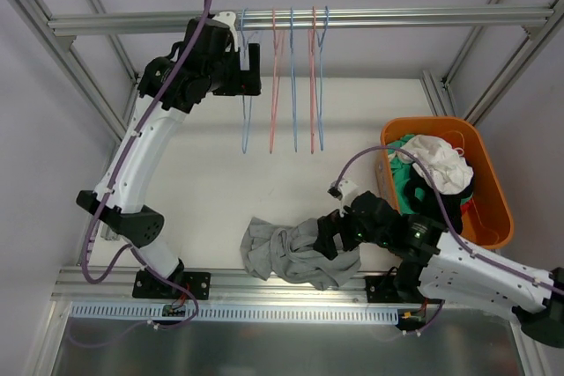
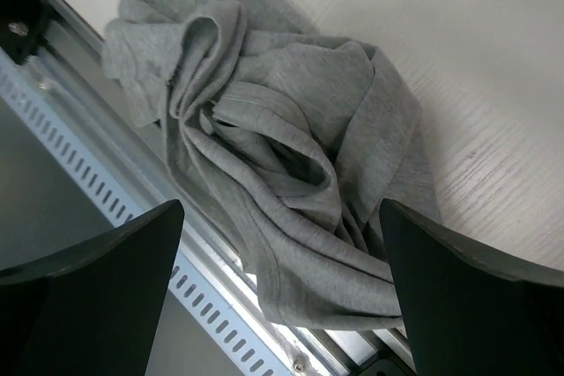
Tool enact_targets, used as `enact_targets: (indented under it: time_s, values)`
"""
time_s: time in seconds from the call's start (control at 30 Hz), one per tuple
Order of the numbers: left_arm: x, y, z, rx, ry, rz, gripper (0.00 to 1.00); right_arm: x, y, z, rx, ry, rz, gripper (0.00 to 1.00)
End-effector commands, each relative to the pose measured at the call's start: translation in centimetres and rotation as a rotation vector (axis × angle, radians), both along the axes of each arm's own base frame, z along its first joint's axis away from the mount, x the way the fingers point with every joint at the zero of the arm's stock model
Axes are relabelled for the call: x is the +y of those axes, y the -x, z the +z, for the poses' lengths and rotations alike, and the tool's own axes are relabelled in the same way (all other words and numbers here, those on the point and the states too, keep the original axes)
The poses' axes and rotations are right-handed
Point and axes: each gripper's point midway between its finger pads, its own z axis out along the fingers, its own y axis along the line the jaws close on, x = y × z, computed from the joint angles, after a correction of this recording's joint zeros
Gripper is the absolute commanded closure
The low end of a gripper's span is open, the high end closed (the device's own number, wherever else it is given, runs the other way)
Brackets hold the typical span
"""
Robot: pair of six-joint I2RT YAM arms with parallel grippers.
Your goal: Remove the tank top from the hanger
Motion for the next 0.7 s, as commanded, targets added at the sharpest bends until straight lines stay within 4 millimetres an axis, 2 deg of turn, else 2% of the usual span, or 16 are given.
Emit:
enact_targets:
  time_s: [0.0, 0.07, 0.1, 0.13, 0.2, 0.23, 0.3, 0.33, 0.4, 0.43, 0.47, 0.53, 0.57, 0.6, 0.63, 0.67]
  values:
    - [3.7, 3.3, 3.9, -0.104, 0.033, 0.084, 0.01, 2.0, -0.6, -1.2, -0.01, 0.044, -0.016, 0.01]
    - [5.3, 4.1, 2.8, -0.1, 0.006, 0.147, 0.01, 3.1, -0.8, -2.1, -0.021, 0.082, -0.016, 0.01]
    - [6.7, 5.7, 3.9, -0.14, 0.025, 0.169, 0.01, 3.7, -0.3, -2.4, -0.029, 0.096, 0.007, 0.01]
    - [7.4, 6.3, 2.0, -0.107, 0.005, 0.199, 0.01, 3.9, -0.8, -2.6, -0.055, 0.111, -0.011, 0.01]
    - [9.9, 8.6, 2.6, -0.164, 0.024, 0.268, 0.01, 5.3, -0.7, -3.6, -0.06, 0.129, 0.0, 0.01]
    - [10.5, 9.2, 0.1, -0.125, 0.003, 0.295, 0.01, 5.8, -0.6, -4.1, -0.053, 0.135, 0.005, 0.01]
    - [12.2, 11.4, 0.0, -0.166, 0.027, 0.325, 0.01, 6.8, -0.1, -6.3, -0.006, 0.206, 0.007, 0.0]
    - [12.7, 11.9, -2.2, -0.133, -0.006, 0.33, 0.01, 6.8, -0.2, -7.2, -0.014, 0.248, -0.009, 0.01]
    - [13.6, 13.5, -3.1, -0.142, -0.005, 0.33, 0.01, 6.7, 0.3, -9.6, -0.017, 0.366, -0.043, 0.01]
    - [13.9, 14.0, -5.2, -0.108, -0.036, 0.325, 0.01, 6.3, -0.2, -10.2, -0.058, 0.409, -0.082, 0.0]
    - [14.4, 14.9, -5.5, -0.119, -0.031, 0.32, 0.01, 6.1, 0.3, -11.0, -0.069, 0.449, -0.078, 0.0]
    - [15.0, 15.4, -8.1, -0.092, -0.068, 0.326, 0.01, 6.2, 0.6, -12.3, -0.083, 0.496, -0.096, 0.09]
    - [15.6, 16.1, -8.6, -0.101, -0.064, 0.34, 0.01, 6.6, 1.0, -12.4, -0.092, 0.496, -0.083, 0.21]
    - [15.9, 16.3, -10.6, -0.071, -0.087, 0.354, 0.01, 7.0, 1.1, -12.1, -0.107, 0.488, -0.078, 0.73]
    - [16.1, 16.5, -11.2, -0.072, -0.087, 0.36, 0.01, 7.3, 0.7, -11.0, -0.15, 0.462, -0.085, 0.98]
    - [16.3, 17.0, -11.6, -0.08, -0.077, 0.362, 0.01, 7.8, 1.1, -10.1, -0.182, 0.437, -0.067, 1.0]
